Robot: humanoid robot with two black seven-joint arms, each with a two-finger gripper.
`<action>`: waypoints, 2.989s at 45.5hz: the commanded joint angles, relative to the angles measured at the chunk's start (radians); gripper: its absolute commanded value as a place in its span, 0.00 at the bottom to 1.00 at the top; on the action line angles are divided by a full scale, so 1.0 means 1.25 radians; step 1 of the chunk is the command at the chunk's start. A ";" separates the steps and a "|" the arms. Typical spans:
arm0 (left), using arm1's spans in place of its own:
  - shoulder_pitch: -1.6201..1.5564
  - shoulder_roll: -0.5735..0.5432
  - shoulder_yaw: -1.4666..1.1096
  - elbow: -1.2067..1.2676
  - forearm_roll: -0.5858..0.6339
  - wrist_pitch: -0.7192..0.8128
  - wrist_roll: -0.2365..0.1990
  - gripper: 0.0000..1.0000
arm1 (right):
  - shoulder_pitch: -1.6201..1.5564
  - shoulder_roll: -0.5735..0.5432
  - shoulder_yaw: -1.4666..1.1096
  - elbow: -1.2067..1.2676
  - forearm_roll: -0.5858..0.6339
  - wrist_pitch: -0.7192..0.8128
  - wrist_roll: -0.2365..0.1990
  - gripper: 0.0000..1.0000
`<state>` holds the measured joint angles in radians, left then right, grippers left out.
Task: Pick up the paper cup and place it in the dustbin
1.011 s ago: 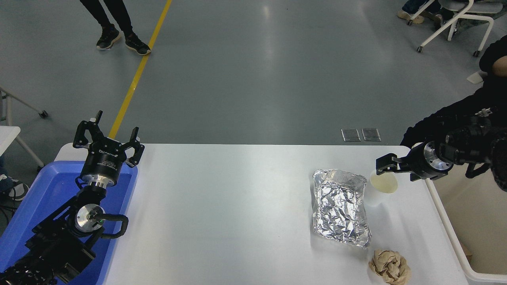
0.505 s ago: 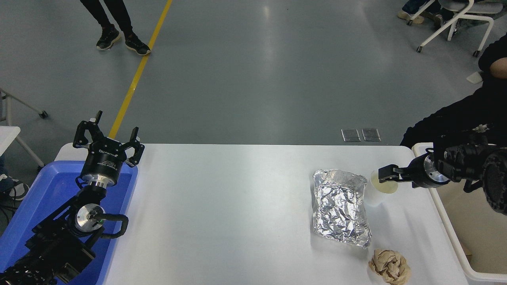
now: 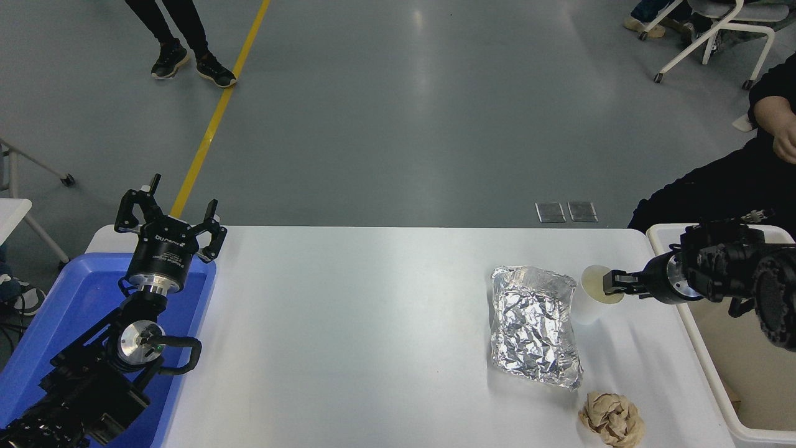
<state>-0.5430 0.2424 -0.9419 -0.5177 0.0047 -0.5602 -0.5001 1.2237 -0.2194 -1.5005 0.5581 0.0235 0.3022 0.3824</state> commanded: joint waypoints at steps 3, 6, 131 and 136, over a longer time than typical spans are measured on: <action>0.000 0.000 0.000 0.001 0.000 0.000 0.000 0.98 | 0.009 0.005 0.009 0.005 0.002 -0.005 0.003 0.00; 0.000 0.000 0.001 0.001 0.000 -0.001 0.000 0.98 | 0.014 0.005 0.009 0.006 0.002 -0.005 0.003 0.00; 0.000 0.000 0.000 -0.001 0.000 0.000 0.000 0.98 | -0.066 -0.331 0.270 -0.316 -0.020 -0.034 -0.159 0.00; 0.000 0.000 0.000 0.001 0.000 0.000 0.000 0.98 | -0.143 -0.335 0.346 -0.316 -0.020 -0.076 -0.189 0.00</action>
<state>-0.5430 0.2422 -0.9415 -0.5173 0.0045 -0.5605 -0.5002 1.2808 -0.6315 -1.2350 0.2418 -0.0328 0.3329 0.2514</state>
